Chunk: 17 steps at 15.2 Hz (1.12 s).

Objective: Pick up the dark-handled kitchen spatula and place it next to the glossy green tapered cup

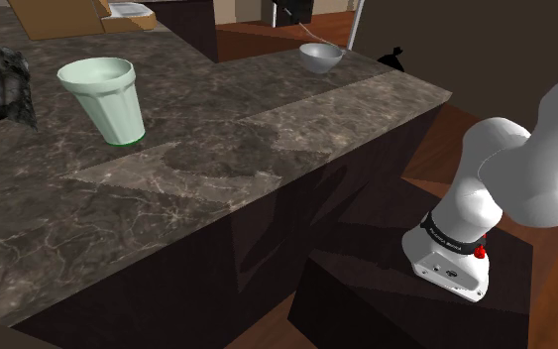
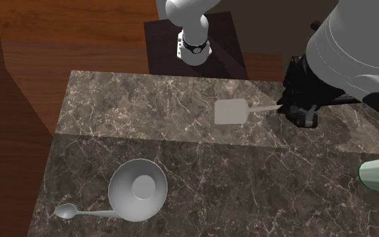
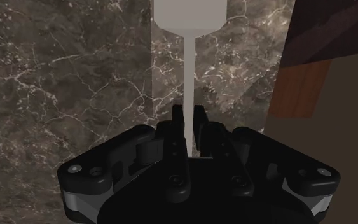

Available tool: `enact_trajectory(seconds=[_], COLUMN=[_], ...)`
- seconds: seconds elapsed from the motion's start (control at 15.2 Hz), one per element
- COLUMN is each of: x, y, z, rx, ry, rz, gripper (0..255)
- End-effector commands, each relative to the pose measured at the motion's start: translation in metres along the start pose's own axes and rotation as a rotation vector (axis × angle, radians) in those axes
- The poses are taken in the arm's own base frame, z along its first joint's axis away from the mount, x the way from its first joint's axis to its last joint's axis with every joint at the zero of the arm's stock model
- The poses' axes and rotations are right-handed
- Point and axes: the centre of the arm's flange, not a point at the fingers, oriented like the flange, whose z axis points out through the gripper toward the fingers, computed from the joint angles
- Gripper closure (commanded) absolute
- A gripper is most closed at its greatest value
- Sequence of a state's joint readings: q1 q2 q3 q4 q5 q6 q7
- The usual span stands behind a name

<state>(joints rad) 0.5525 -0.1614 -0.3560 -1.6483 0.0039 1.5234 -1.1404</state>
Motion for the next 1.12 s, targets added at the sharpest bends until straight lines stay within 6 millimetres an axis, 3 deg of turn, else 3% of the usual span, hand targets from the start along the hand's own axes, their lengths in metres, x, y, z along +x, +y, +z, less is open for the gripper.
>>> enact_trajectory(seconds=[0.0,0.59,0.66,1.06], x=[0.025,0.141,0.161,0.159], y=[0.006,0.032,0.037,0.037], z=[0.003,0.010,0.012,0.043], rx=[0.000,0.000,0.000,0.000], ry=[0.001,0.001,0.001,0.001], rz=[0.001,0.001,0.001,0.001], gripper=[255,255,255,255])
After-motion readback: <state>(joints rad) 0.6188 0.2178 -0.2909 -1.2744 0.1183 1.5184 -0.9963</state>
